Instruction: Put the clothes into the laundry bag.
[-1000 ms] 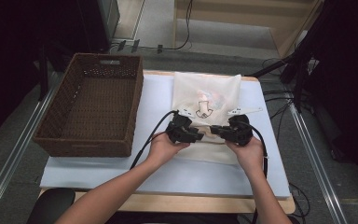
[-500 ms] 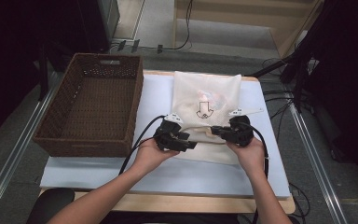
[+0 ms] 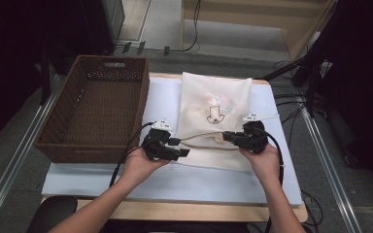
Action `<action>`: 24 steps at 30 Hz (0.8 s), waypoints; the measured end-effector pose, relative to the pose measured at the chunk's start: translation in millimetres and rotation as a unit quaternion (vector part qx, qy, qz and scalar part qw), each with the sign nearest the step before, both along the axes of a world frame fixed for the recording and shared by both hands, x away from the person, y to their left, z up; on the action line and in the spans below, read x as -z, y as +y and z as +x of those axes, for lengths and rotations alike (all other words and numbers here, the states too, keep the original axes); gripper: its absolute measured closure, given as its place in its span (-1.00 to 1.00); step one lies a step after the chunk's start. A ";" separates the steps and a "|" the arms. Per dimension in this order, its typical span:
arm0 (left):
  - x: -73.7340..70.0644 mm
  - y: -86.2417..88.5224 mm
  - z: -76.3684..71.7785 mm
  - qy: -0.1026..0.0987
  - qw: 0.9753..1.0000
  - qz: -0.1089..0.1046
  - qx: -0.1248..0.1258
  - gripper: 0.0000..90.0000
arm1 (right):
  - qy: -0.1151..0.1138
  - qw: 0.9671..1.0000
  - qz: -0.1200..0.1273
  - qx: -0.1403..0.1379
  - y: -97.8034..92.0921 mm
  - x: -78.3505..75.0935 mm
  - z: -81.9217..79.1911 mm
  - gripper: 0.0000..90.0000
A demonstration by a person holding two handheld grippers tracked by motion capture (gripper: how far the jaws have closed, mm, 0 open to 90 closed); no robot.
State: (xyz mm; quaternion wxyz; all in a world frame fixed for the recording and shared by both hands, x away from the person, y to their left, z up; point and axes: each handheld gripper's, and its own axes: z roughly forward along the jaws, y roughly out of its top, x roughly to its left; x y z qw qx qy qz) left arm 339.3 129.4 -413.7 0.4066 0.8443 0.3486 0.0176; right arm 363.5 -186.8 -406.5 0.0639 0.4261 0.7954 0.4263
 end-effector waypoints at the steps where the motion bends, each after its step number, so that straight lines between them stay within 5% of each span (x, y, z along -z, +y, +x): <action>1: 1.0 1.8 -0.2 0.002 1.000 -0.002 -0.004 -0.06 | 0.000 1.000 0.001 0.000 -0.8 -0.6 -0.2 0.94; 8: 16.5 4.2 3.5 0.021 0.999 0.015 -0.020 -0.07 | -0.003 1.000 0.004 0.000 -4.5 -3.8 -1.0 0.94; 11: 21.7 4.3 4.4 0.007 0.999 0.033 -0.038 -0.06 | -0.002 1.000 0.005 -0.002 -5.4 -3.3 -1.4 0.94; 14: 29.0 8.3 8.4 0.034 0.998 0.014 -0.051 -0.03 | 0.000 1.000 0.004 -0.004 -6.1 -2.0 -2.7 0.94; 16: 33.9 7.8 9.2 0.037 0.998 0.019 -0.055 -0.02 | 0.003 1.000 0.002 -0.005 -6.9 0.1 -3.1 0.94; 24: 42.2 -1.4 5.7 0.032 0.998 0.051 -0.031 0.42 | 0.035 0.999 -0.017 -0.022 -3.4 19.5 1.1 0.93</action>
